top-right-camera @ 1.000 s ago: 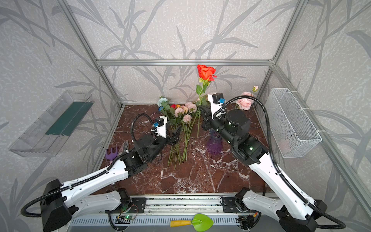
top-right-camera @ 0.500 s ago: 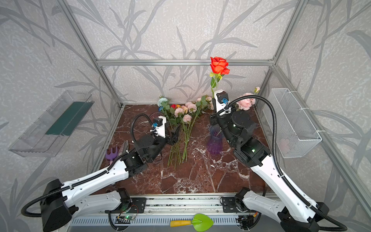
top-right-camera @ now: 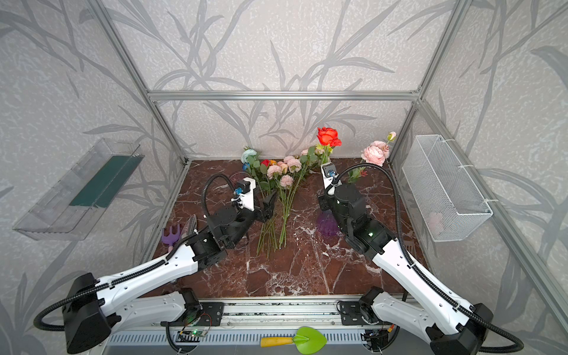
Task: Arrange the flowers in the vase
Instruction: 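Carry the red rose to the vase with right gripper while left gripper opens, then lower the red rose stem into the vase and open the right gripper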
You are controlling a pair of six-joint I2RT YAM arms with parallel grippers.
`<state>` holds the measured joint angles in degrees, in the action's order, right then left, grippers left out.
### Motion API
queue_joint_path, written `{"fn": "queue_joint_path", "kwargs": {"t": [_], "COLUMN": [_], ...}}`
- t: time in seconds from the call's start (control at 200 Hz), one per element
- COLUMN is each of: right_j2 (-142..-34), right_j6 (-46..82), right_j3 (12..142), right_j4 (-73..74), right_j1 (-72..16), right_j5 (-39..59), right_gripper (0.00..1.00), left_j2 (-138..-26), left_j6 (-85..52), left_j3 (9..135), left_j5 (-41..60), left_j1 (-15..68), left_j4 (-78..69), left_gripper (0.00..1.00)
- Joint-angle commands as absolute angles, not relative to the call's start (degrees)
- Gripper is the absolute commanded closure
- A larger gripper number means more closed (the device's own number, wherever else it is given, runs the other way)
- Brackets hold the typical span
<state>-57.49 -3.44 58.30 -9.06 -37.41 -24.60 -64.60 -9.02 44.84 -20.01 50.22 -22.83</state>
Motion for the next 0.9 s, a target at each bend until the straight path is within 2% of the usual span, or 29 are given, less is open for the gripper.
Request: {"fn": "queue_joint_path", "kwargs": {"t": [0.0, 0.31, 0.585, 0.895], "right_j2": [-56.86, -57.54, -56.28, -52.89], "right_j6": [2.19, 6.7, 7.06, 7.76], "right_j3": [55.72, 52.39, 52.18, 53.34], "right_j4": [-9.36, -11.54, -12.69, -14.06], "right_j1": [-36.91, -36.48, -36.55, -36.48], "right_j5": [-26.54, -27.33, -27.78, -25.46], "right_gripper": [0.97, 0.93, 0.79, 0.77], "left_j2": [-65.21, -65.65, -66.03, -66.86], "left_j6": [-9.33, -9.64, -9.61, -9.9], "left_j3": [44.23, 44.26, 44.37, 44.55], "left_j5": [-20.41, -19.78, -19.94, -19.7], "left_j1": [50.43, 50.54, 50.54, 50.62], "left_j4": [-24.32, -24.29, -24.21, -23.97], "left_gripper": [0.29, 0.29, 0.29, 0.29]}}
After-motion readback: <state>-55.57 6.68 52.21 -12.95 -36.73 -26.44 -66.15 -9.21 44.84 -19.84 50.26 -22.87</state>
